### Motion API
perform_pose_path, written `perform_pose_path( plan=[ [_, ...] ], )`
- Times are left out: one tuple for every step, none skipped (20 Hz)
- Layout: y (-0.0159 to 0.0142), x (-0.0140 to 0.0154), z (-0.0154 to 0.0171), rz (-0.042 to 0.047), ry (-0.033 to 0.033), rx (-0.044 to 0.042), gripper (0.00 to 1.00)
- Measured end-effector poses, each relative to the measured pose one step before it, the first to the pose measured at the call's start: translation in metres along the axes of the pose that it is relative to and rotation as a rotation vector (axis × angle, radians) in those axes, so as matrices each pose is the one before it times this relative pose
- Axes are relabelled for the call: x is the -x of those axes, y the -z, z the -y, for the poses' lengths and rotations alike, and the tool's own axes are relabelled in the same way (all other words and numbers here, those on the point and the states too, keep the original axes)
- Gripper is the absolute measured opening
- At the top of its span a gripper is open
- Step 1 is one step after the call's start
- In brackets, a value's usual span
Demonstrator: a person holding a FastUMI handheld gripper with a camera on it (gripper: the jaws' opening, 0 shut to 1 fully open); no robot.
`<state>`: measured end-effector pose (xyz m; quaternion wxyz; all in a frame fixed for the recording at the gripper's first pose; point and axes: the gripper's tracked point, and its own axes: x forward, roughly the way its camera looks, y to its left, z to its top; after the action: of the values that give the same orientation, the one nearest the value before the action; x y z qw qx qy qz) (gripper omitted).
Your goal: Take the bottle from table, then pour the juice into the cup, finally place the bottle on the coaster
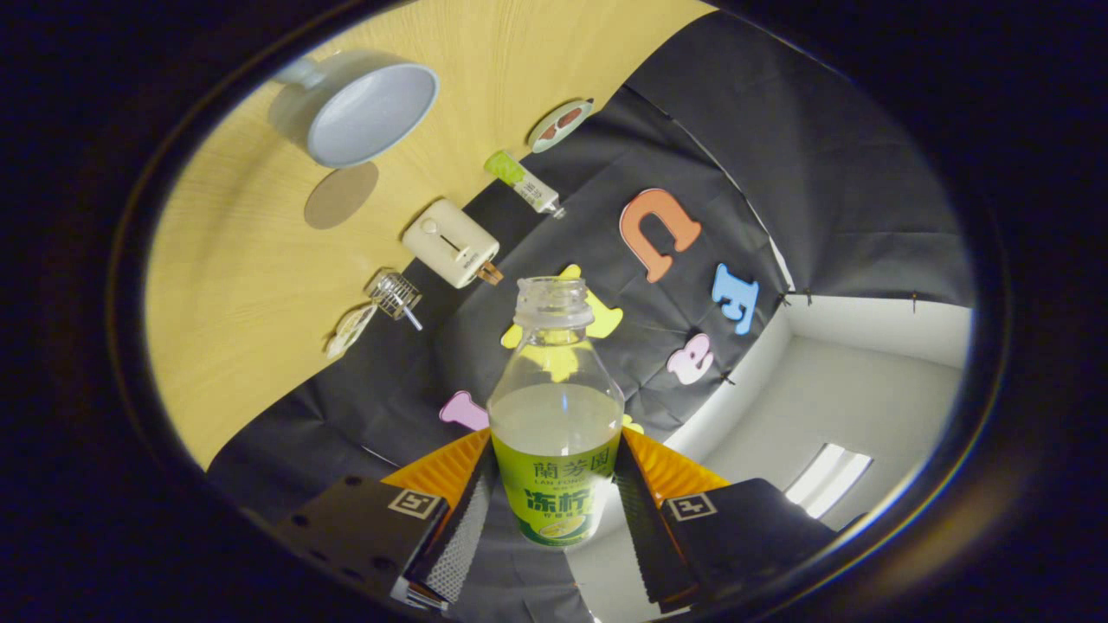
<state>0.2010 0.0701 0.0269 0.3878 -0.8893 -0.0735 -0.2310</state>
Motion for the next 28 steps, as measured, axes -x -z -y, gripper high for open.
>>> perform_pose_path(
  plan=[
    [0.00044,-0.00082,-0.00042,-0.0004,0.0003,-0.001,0.8],
    [-0.00008,-0.00195,-0.00237,-0.00074,-0.00245,-0.00308,0.8],
    [0.00087,0.00147,-0.00169,-0.00016,-0.00495,-0.00064,0.8],
    [0.00098,-0.00072,-0.00198,-0.00203,-0.00375,0.00239,0.8],
    [0.0002,-0.00024,-0.00051,0.00127,-0.00179,0.00268,0.8],
    [0.00099,-0.00041,-0.00117,0.00118,-0.00278,-0.00361,0.8],
    [0.00241,0.00137,-0.00014,-0.00383,-0.00709,-0.01882,0.8],
    [0.00333,-0.00082,-0.0038,-0.00931,-0.02599,-0.03695,0.8],
    [0.00221,0.00005,-0.00447,-0.00793,-0.0369,-0.0537,0.8],
    [0.00108,-0.00138,-0.00152,-0.00232,-0.02883,-0.05799,0.8],
    [0.00171,0.00108,-0.0004,-0.00423,-0.02955,-0.05375,0.8],
    [0.00426,-0.00108,-0.00412,-0.01384,-0.04204,-0.05199,0.8],
    [0.0037,0.00045,-0.00492,-0.01798,-0.0421,-0.04864,0.8],
    [0.00003,-0.00109,-0.0017,-0.01059,-0.03056,-0.04169,0.8],
    [-0.00249,0.00095,-0.00096,0.00286,-0.01856,-0.03754,0.8],
    [-0.00313,0.00067,-0.00331,0.00549,-0.03008,-0.04757,0.8],
    [-0.0008,0.00182,-0.01093,0.00494,-0.06652,-0.06992,0.8],
    [-0.00175,0.00333,-0.0115,0.01311,-0.06201,-0.07137,0.8],
    [-0.0011,0.00227,-0.00925,0.00721,-0.05526,-0.07188,0.81],
    [0.00103,0.00101,-0.00586,-0.0023,-0.0403,-0.0643,0.81],
    [0.00063,0.00224,-0.00352,0.00184,-0.03081,-0.05895,0.81],
    [-0.00221,0.00045,-0.00295,0.00745,-0.02423,-0.06251,0.81],
    [-0.00264,0.003,-0.00457,0.00817,-0.01546,-0.07515,0.81],
    [0.00228,-0.00405,0.00014,0.00455,-0.0098,-0.08709,0.8],
    [0.00175,-0.00139,-0.00108,0.00092,-0.00449,-0.08756,0.81],
    [0.00268,-0.00586,0.00026,-0.00655,-0.00397,-0.08443,0.81],
    [0.00163,-0.00375,-0.00168,-0.00376,-0.01598,-0.07858,0.81],
    [-0.00005,-0.00609,-0.00295,-0.00065,-0.02353,-0.07362,0.81]
  ],
)
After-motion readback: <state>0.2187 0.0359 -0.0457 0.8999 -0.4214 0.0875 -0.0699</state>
